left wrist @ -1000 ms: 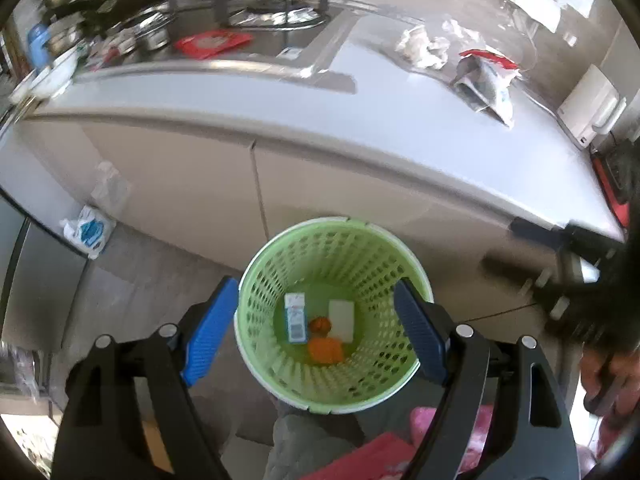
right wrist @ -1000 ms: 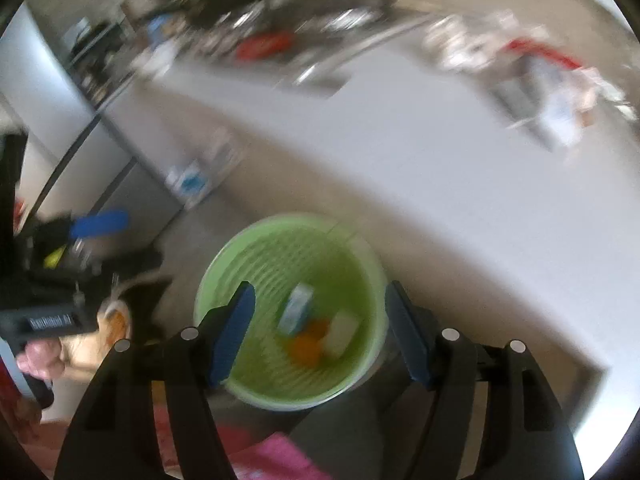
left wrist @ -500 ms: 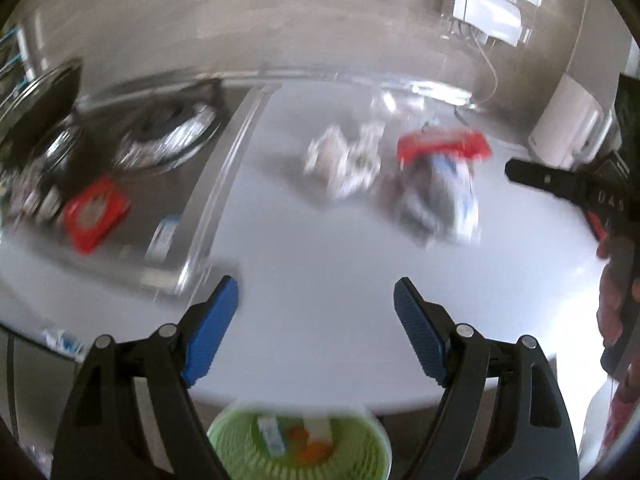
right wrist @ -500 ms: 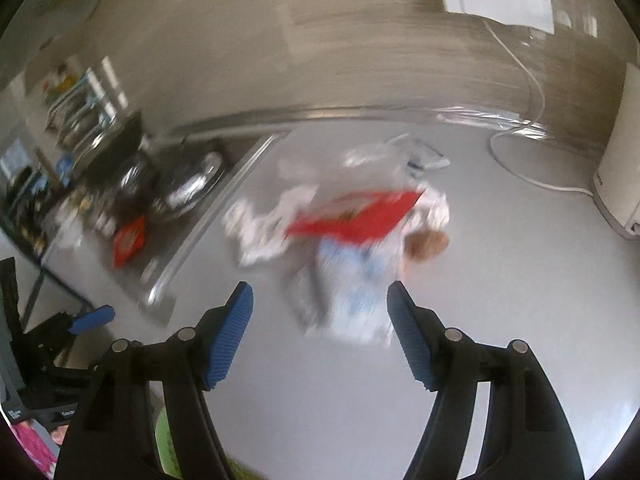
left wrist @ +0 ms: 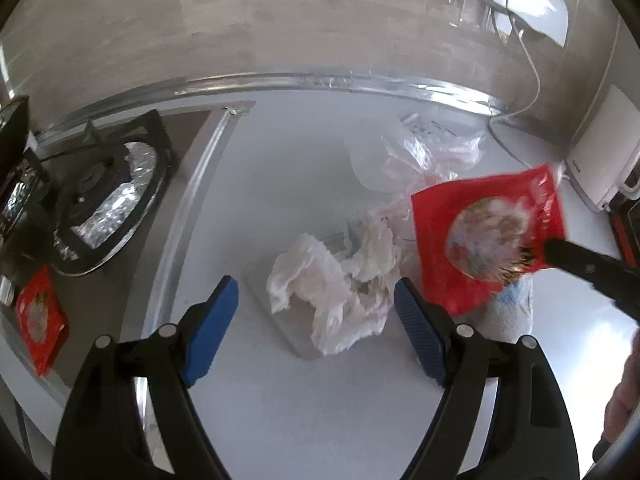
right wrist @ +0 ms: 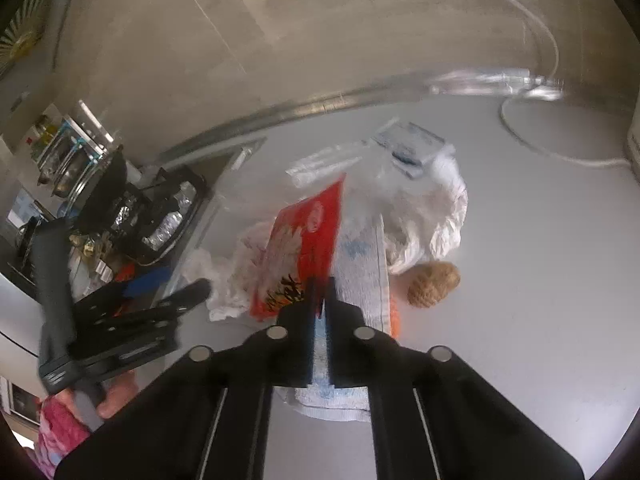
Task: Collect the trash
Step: 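Grasp the crumpled tissue with the left tool while the right tool grasps the red snack bag, then carry the tissue and red bag to the basket and release both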
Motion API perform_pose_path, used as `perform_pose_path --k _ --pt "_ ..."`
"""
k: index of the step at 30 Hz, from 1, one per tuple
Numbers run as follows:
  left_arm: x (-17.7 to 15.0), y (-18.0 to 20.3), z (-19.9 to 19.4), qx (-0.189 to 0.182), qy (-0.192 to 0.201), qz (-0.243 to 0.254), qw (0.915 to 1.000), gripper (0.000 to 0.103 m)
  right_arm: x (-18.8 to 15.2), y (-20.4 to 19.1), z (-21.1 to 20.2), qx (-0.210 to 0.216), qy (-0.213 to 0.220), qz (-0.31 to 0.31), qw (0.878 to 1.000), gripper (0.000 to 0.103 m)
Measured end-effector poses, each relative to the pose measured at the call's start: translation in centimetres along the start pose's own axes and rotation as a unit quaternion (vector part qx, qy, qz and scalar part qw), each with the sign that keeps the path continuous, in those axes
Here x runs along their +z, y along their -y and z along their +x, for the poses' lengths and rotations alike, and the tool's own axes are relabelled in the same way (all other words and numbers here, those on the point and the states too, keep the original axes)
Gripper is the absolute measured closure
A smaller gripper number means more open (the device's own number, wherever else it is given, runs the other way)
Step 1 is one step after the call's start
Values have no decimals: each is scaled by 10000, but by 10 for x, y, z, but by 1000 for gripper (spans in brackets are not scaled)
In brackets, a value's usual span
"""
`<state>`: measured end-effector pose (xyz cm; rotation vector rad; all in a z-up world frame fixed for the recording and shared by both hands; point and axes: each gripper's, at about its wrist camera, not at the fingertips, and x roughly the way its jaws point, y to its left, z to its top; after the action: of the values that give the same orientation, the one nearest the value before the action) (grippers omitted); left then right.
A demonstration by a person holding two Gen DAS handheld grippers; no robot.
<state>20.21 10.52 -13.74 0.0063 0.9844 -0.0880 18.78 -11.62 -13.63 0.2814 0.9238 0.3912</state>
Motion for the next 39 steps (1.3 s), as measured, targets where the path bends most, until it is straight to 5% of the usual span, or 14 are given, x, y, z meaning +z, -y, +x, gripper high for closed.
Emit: perform_pose_path --k 7,9,11,14,24,31,39 --pt "8 3 30 47 -252 -20 9997 27 -2 -16 -46 65 453 -244 9987 101" --pt "8 4 33 27 -286 -31 9996 39 -5 -18 -57 40 506 -297 9983 101" --pt "7 6 36 65 -370 -18 9993 66 -9 -18 -66 26 535 -321 9980 101" --pt "7 7 36 89 -374 -38 9993 83 -15 -18 -76 14 578 -312 9978 101" --pt "4 -8 -35 -72 153 -289 9994 88 -36 -32 -100 21 562 -505 9971 101" --pt "-56 -18 -123 192 396 -248 9987 88 -72 -76 -126 283 448 -933 9942 101" --pt "-182 -30 -169 642 -210 -74 9977 88 -134 -122 -133 545 -161 -1491 9872 101"
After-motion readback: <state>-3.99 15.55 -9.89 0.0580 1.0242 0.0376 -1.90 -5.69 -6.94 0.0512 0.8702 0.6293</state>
